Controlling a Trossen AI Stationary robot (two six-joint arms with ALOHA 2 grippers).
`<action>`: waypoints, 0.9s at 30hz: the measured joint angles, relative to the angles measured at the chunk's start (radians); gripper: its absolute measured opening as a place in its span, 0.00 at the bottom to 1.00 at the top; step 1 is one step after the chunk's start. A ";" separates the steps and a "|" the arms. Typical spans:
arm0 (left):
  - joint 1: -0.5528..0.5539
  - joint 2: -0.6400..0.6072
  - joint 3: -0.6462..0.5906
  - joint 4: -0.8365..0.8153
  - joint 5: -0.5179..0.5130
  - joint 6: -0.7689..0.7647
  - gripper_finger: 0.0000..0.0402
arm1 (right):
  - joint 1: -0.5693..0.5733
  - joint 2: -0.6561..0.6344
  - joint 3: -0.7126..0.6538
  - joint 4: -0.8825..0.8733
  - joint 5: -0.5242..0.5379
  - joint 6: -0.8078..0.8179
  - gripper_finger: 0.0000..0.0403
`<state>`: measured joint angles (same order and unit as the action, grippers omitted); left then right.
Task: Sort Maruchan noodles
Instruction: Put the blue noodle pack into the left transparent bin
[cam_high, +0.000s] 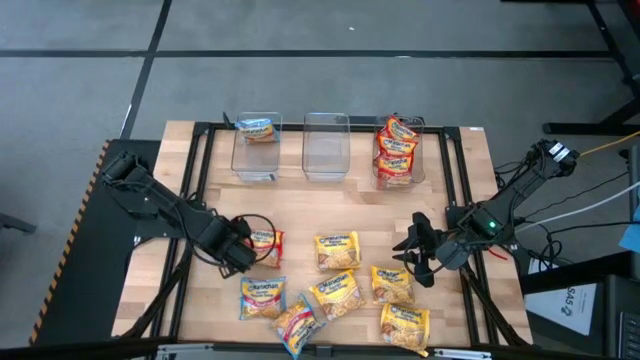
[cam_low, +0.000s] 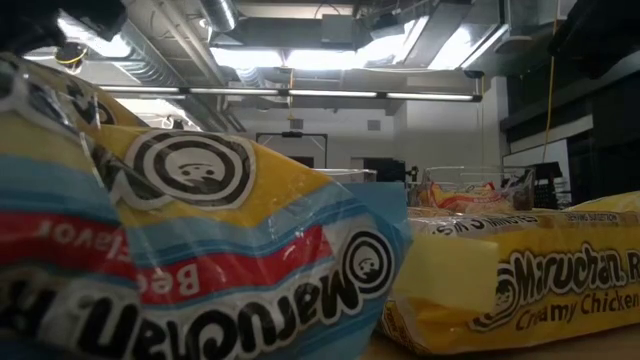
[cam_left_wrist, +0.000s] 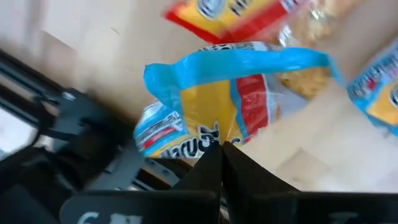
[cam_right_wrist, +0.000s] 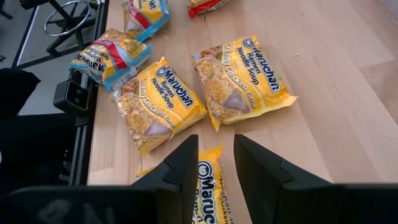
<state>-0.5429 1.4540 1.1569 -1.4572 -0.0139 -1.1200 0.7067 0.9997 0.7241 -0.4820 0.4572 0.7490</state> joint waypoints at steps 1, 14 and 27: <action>0.005 0.000 0.005 -0.006 -0.012 0.000 0.00 | 0.000 0.000 0.000 0.000 0.000 0.000 0.26; 0.071 0.000 0.012 0.003 -0.047 0.085 0.00 | 0.000 0.000 0.000 0.000 -0.003 0.000 0.26; 0.074 0.000 0.012 0.033 -0.048 0.111 0.00 | 0.000 0.000 0.000 -0.023 -0.006 0.000 0.26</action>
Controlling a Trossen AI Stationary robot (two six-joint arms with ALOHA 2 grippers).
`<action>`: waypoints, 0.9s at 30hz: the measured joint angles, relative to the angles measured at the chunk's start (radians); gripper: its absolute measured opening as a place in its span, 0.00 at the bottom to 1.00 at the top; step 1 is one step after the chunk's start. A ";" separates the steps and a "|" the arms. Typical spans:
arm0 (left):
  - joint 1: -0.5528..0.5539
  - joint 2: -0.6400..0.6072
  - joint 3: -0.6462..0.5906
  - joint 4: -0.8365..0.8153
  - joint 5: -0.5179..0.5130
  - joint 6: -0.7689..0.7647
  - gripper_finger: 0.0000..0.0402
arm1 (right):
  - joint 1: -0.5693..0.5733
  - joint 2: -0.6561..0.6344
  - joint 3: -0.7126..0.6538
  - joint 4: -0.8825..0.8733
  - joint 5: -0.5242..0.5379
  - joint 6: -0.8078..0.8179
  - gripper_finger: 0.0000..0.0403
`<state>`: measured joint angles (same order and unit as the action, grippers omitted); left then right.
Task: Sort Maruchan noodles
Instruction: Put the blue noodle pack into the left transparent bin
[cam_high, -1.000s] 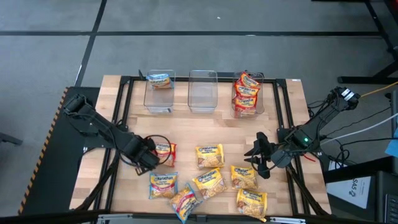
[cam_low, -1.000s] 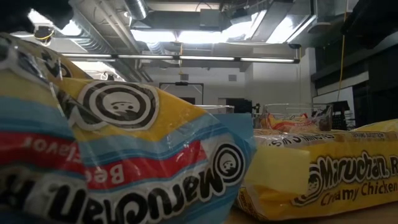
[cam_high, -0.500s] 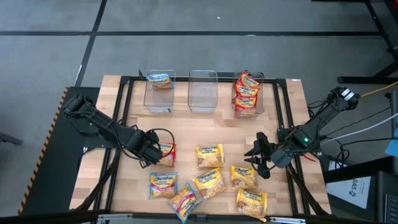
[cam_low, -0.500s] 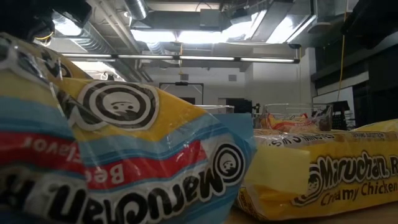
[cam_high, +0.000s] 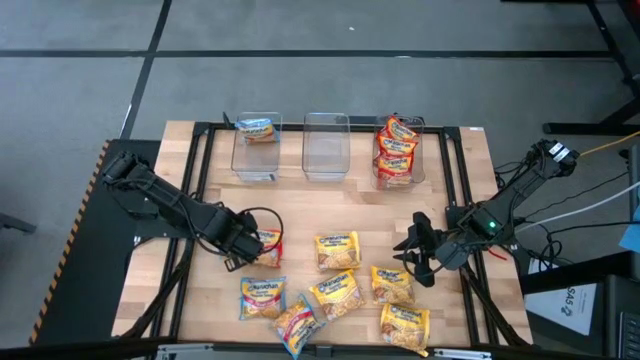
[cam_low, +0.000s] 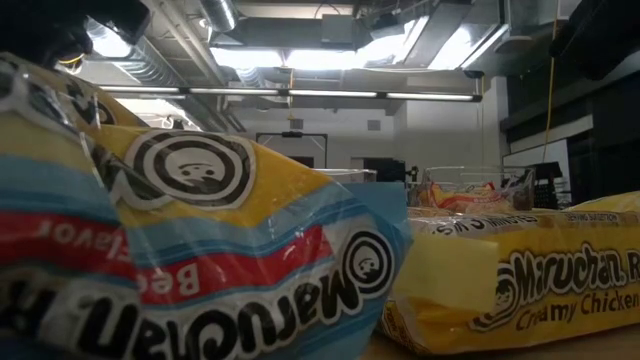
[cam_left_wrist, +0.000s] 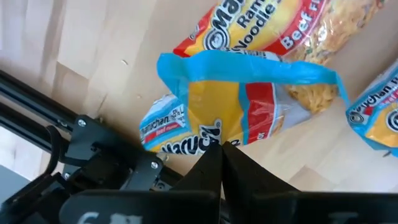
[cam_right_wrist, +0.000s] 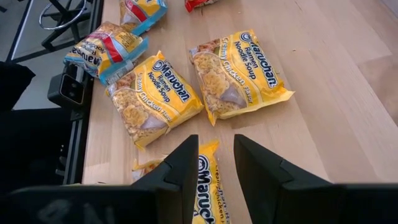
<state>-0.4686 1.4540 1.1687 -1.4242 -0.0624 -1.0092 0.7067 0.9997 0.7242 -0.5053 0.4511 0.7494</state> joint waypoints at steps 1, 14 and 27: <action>0.000 0.000 0.000 0.000 -0.005 0.001 0.00 | 0.000 0.000 0.000 0.000 0.000 0.000 0.26; 0.039 0.000 0.000 -0.080 -0.168 0.002 0.00 | 0.000 0.000 0.000 0.000 0.000 0.000 0.26; 0.147 -0.003 0.004 -0.148 -0.278 0.069 0.00 | 0.000 0.000 0.000 -0.027 0.003 0.000 0.26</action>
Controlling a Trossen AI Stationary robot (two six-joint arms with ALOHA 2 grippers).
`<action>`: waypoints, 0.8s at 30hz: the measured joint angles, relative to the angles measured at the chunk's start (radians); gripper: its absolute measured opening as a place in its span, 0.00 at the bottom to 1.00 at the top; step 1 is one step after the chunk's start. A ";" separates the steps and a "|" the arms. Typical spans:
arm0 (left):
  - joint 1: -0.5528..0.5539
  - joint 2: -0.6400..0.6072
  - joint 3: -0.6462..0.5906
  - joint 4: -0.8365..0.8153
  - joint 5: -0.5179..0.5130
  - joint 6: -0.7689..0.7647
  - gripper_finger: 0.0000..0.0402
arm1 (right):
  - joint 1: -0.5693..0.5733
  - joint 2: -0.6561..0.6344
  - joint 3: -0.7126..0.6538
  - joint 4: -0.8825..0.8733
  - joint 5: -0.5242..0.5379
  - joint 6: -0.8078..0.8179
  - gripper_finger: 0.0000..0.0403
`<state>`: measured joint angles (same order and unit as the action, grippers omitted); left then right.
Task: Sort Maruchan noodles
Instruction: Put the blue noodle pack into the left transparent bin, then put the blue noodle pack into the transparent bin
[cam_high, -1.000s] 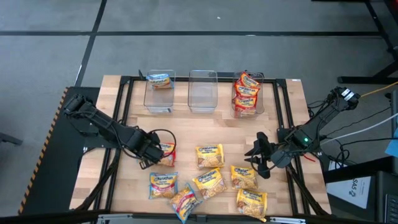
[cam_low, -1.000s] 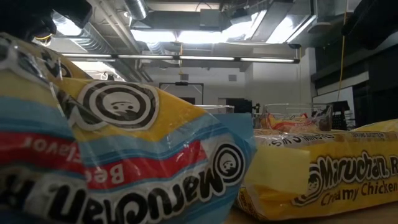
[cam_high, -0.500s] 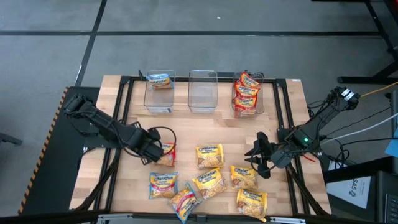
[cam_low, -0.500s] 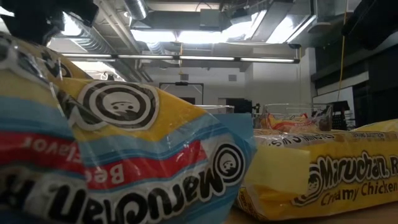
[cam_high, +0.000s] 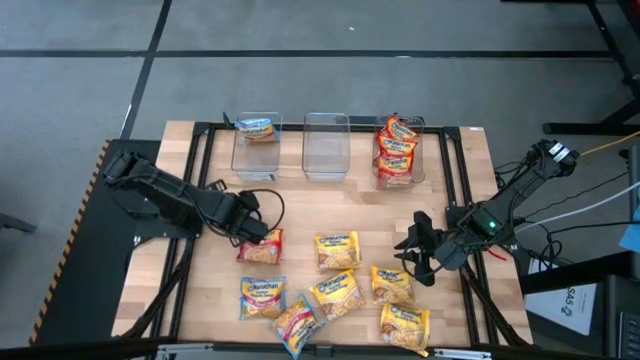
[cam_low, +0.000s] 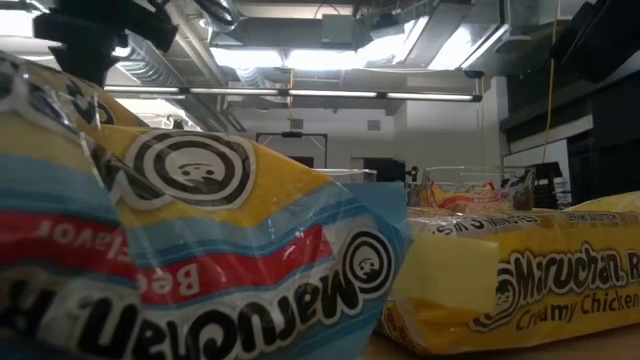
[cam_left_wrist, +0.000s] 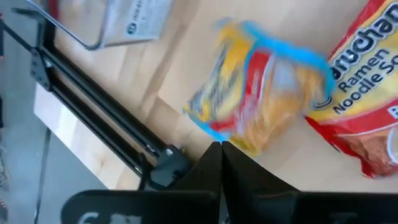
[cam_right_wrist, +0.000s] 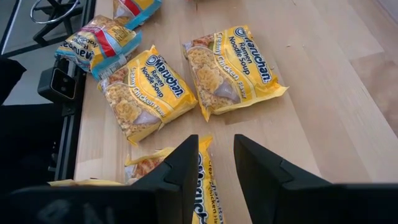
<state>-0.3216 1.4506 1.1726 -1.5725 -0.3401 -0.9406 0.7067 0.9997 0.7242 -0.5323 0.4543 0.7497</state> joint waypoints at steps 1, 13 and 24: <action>0.009 0.000 0.007 0.000 -0.009 0.008 0.00 | 0.000 0.000 0.000 0.000 0.000 0.000 0.26; 0.060 0.000 0.120 0.002 0.034 0.056 0.00 | 0.000 0.000 0.000 0.002 0.000 0.000 0.26; 0.066 0.000 -0.130 0.029 0.201 -0.035 0.19 | 0.000 0.000 0.000 0.004 -0.001 0.000 0.26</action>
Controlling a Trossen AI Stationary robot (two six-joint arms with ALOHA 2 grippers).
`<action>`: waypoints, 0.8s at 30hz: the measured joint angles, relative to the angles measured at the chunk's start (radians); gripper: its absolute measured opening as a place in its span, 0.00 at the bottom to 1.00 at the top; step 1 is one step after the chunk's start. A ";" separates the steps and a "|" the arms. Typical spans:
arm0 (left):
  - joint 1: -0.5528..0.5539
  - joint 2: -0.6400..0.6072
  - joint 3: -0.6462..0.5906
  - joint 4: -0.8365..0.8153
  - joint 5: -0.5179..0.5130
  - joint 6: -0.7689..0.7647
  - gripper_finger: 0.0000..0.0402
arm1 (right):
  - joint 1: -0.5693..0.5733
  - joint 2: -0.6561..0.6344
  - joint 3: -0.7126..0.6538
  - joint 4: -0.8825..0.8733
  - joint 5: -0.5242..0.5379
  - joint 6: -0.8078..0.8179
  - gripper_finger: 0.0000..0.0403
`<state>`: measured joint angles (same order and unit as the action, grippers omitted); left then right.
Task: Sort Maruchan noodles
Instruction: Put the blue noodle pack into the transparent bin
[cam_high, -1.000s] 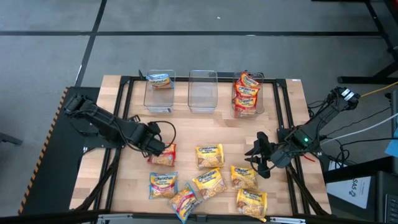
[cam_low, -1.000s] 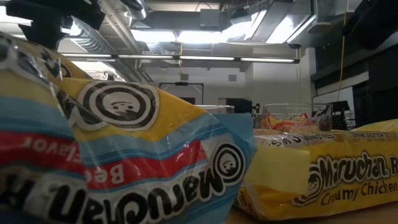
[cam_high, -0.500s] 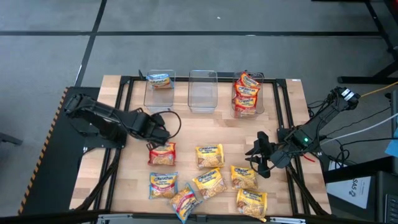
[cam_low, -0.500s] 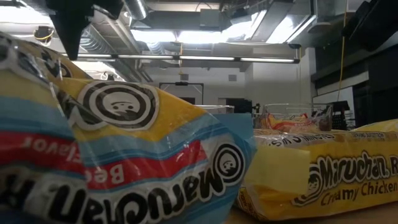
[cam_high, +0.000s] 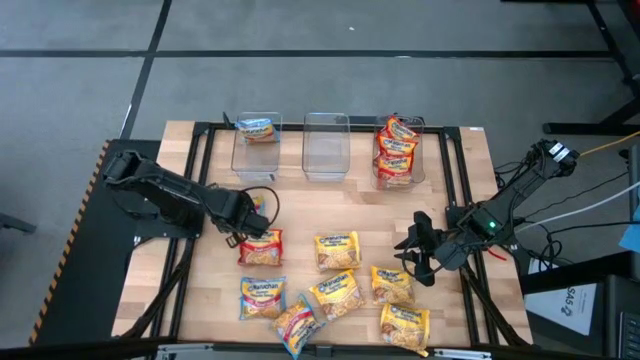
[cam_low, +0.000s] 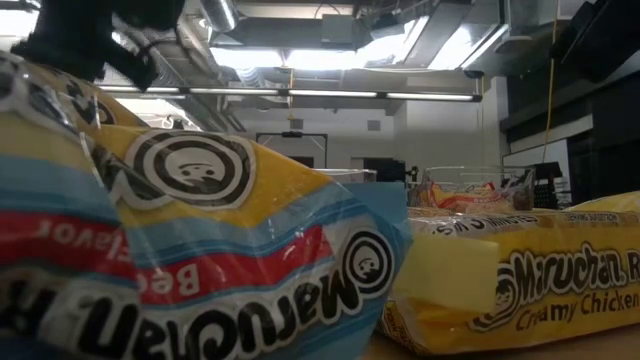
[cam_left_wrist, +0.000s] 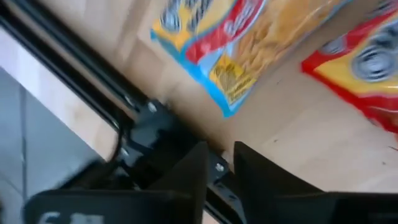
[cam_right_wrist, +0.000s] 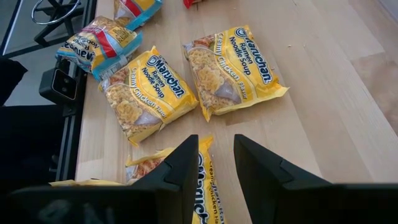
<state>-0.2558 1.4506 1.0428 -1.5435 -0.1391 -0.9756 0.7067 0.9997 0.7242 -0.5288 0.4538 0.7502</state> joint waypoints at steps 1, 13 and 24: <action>0.003 0.000 -0.025 0.017 0.016 -0.021 0.21 | 0.000 0.000 0.000 0.000 0.000 0.000 0.26; 0.054 0.001 -0.243 0.288 -0.019 -0.096 0.29 | 0.000 0.000 0.000 -0.001 -0.007 0.000 0.26; 0.136 0.001 -0.241 0.557 -0.067 0.057 0.28 | 0.000 0.000 0.000 0.003 -0.022 0.000 0.26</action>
<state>-0.1194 1.4513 0.8017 -0.9862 -0.2062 -0.9188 0.7067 0.9997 0.7242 -0.5262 0.4320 0.7506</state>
